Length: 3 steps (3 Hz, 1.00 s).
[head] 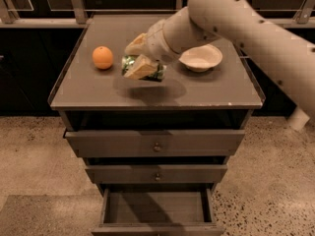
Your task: Pick green can from bottom drawer and place on counter
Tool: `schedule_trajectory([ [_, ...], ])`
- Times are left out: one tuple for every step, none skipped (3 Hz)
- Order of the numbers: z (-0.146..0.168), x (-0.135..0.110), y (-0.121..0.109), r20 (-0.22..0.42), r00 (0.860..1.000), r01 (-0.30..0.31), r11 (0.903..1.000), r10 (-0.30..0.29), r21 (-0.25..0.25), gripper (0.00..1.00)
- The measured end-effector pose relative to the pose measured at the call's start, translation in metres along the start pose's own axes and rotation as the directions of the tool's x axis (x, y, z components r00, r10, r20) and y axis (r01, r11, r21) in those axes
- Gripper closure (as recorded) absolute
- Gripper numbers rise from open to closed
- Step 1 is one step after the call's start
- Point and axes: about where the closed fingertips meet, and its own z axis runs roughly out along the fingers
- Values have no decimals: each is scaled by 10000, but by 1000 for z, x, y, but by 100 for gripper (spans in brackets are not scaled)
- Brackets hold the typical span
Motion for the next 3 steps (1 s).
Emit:
schedule_trajectory([
  [40, 4, -11, 342, 9993, 169, 9964, -141, -828, 100],
  [42, 1, -12, 402, 9991, 184, 9961, -150, -858, 82],
  [42, 1, -11, 400, 9991, 184, 9961, -150, -858, 58],
])
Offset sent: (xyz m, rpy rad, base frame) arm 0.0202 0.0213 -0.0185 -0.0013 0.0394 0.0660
